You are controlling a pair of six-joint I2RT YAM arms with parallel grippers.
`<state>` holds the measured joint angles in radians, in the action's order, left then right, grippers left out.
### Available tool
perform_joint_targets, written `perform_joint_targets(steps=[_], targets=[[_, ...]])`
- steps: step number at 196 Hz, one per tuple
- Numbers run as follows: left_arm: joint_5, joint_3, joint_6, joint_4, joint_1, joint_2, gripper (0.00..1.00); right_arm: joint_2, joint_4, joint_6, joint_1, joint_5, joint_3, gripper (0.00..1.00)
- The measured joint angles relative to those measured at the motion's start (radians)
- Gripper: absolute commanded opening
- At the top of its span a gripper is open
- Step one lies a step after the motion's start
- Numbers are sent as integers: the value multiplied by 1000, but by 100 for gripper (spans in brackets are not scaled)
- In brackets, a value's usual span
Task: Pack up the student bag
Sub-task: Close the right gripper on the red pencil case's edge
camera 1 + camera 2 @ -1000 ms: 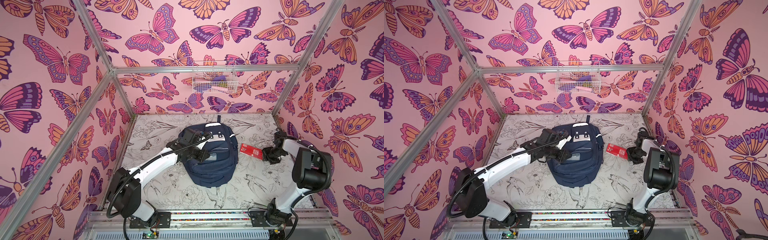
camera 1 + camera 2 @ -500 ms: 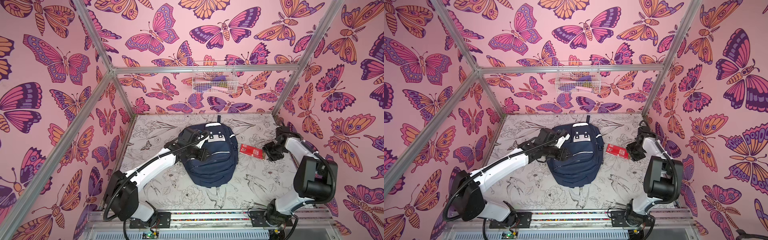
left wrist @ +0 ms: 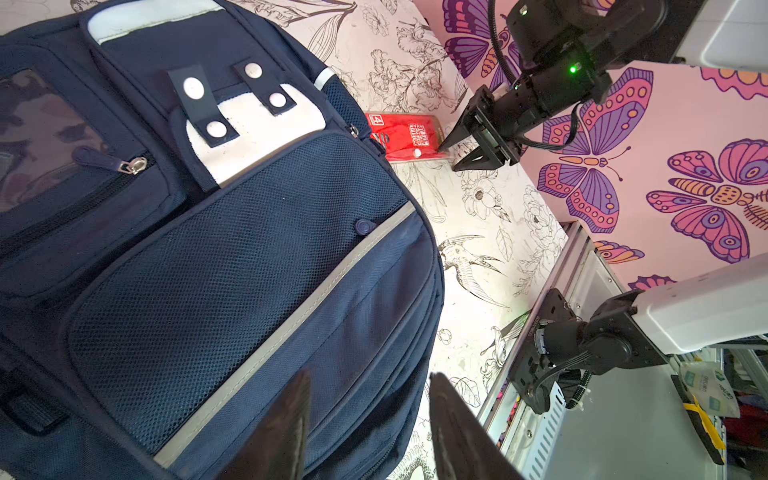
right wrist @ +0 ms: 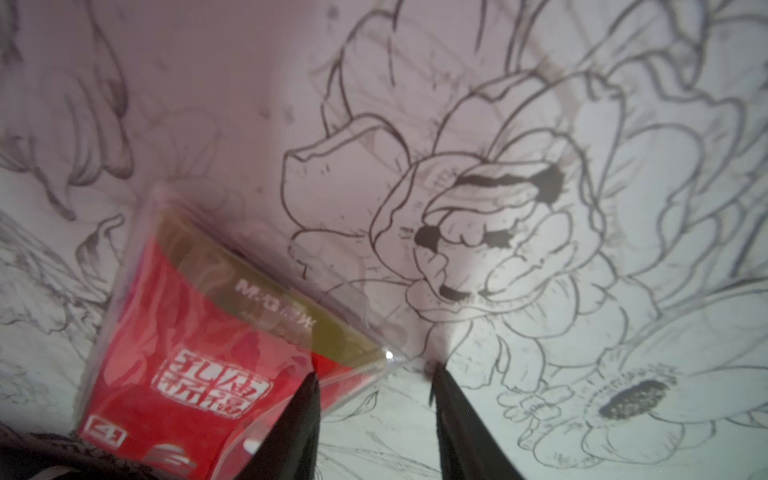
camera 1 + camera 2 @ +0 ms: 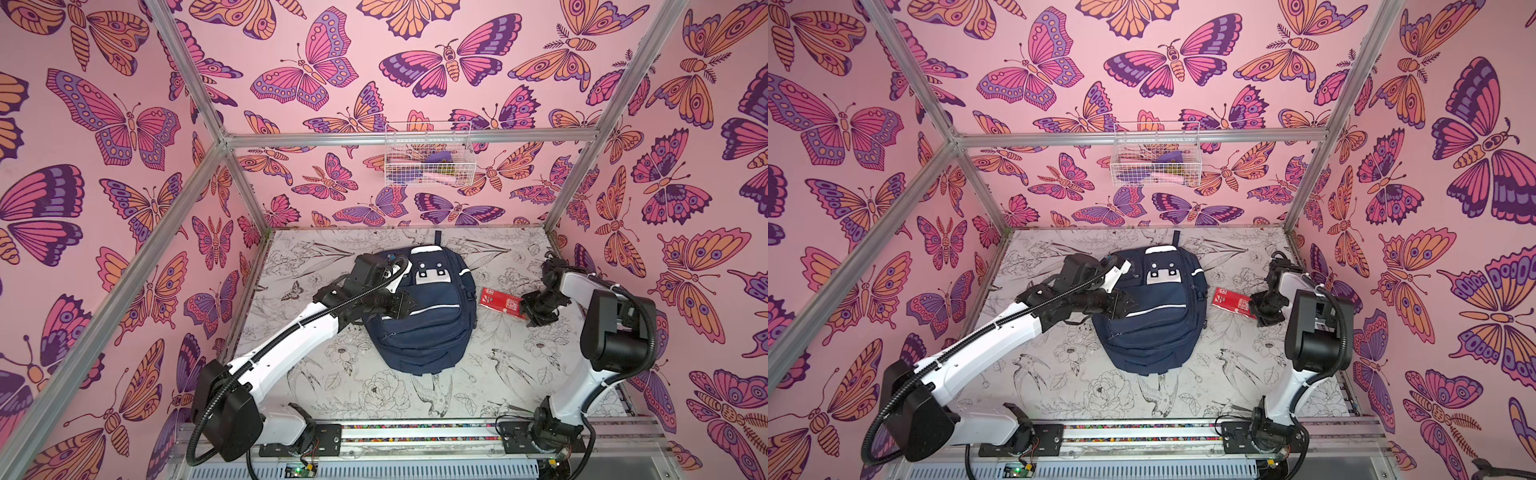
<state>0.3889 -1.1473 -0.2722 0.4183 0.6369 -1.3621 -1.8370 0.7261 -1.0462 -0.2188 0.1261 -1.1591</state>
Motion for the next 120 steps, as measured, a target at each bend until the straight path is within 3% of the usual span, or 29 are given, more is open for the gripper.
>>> perform_joint_targets(steps=[58, 89, 120], targets=[[8, 0, -14, 0, -3, 0, 45, -56, 61, -22, 0, -7, -71, 40], [8, 0, -34, 0, -3, 0, 41, -84, 106, -25, 0, -19, -105, 17], [6, 6, -47, 1, -3, 23, 40, -93, 103, -20, 0, -34, -122, 1]])
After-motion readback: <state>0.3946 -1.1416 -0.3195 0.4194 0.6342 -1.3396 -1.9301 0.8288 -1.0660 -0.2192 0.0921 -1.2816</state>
